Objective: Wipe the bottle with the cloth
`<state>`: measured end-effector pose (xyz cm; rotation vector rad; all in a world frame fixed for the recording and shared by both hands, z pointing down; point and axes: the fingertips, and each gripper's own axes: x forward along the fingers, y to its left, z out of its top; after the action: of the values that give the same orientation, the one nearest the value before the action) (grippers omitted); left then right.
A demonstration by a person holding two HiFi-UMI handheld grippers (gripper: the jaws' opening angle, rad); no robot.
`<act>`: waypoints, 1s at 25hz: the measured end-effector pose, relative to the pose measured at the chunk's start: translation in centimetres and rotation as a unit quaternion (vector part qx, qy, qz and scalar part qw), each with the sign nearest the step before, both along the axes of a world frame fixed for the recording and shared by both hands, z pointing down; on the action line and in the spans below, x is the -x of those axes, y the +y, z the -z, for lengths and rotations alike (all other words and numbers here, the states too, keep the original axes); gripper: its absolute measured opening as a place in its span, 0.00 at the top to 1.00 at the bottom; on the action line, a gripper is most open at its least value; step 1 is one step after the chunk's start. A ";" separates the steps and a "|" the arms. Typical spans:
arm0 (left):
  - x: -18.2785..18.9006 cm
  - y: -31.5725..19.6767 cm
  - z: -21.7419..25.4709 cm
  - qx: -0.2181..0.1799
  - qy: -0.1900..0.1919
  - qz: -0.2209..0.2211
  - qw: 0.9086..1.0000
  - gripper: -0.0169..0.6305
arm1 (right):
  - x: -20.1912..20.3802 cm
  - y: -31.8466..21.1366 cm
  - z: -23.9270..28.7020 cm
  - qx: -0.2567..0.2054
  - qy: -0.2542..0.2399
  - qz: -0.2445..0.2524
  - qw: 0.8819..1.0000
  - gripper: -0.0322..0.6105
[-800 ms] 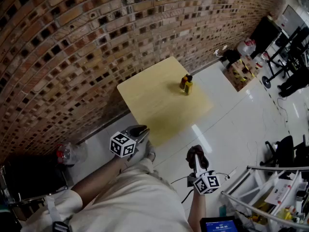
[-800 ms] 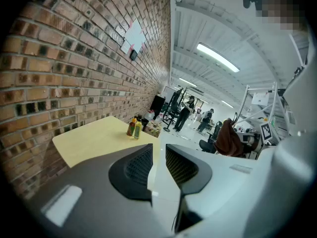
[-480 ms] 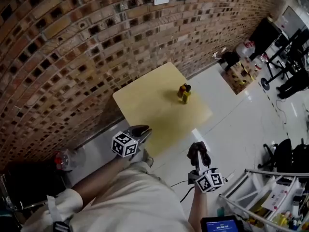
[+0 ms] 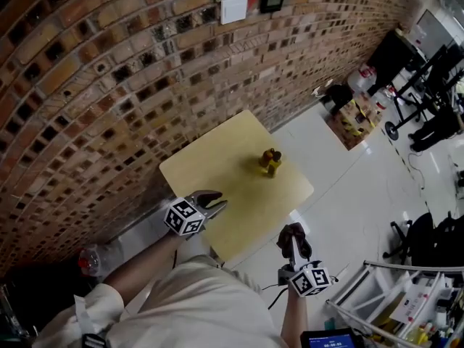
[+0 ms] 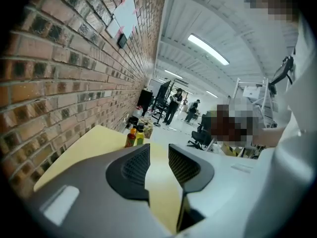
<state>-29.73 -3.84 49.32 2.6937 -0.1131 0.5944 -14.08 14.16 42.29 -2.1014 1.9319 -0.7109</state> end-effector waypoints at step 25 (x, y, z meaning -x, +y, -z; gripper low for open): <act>-25.2 -9.1 -8.2 -0.339 -0.193 -0.318 0.864 0.49 | -8.1 -7.7 -5.3 0.021 -0.029 0.049 0.998 0.82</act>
<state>-4.56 -12.99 57.50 3.2169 0.6003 1.5429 -5.98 6.48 47.55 -1.9977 2.0182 -0.8290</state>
